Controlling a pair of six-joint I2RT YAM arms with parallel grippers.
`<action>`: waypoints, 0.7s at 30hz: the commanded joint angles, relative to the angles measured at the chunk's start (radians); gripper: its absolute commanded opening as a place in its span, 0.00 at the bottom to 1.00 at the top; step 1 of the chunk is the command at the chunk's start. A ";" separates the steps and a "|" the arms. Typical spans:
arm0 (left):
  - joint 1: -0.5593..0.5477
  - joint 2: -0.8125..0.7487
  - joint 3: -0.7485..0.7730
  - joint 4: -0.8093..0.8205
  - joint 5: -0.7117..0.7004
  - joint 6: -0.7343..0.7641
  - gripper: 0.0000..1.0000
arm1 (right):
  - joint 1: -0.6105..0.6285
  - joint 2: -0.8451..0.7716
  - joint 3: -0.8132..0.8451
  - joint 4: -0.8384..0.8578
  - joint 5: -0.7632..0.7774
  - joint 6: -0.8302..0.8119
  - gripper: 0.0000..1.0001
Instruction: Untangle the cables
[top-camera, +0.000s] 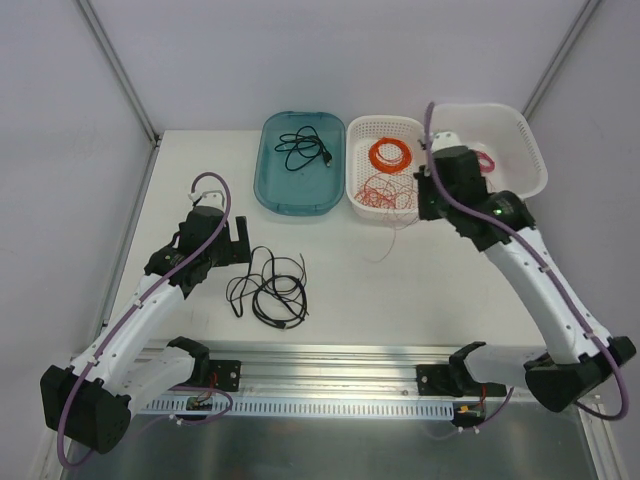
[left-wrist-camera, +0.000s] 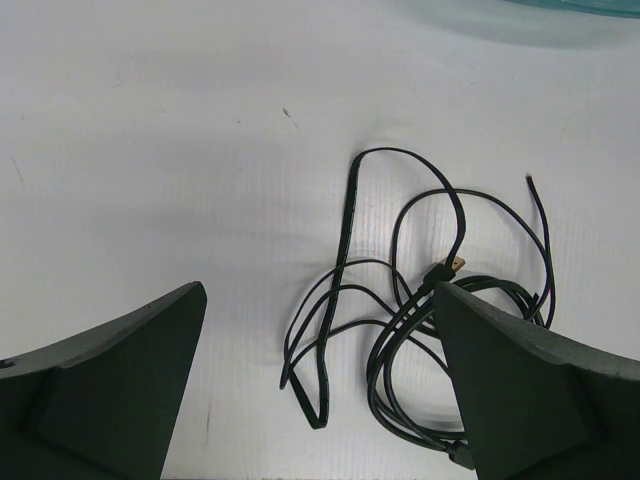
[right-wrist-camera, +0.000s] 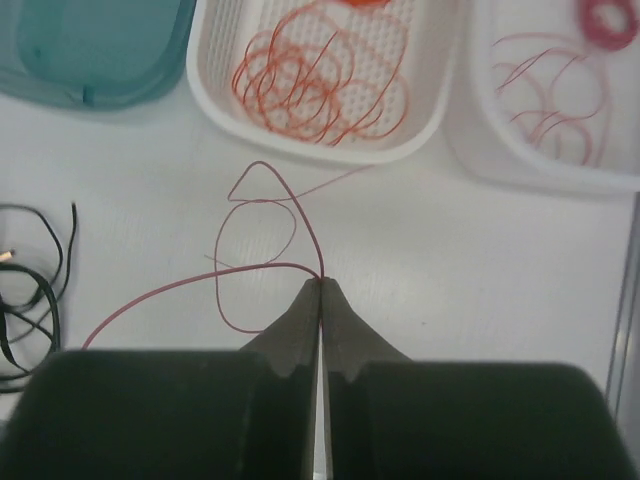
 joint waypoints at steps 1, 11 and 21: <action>0.011 -0.002 -0.007 0.004 -0.026 0.015 0.99 | -0.084 -0.070 0.182 -0.101 0.002 -0.080 0.01; 0.013 0.009 -0.005 0.004 -0.016 0.013 0.99 | -0.364 0.010 0.548 -0.060 -0.004 -0.156 0.01; 0.013 0.014 -0.008 0.004 0.000 0.008 0.99 | -0.605 0.165 0.557 0.187 -0.047 -0.106 0.01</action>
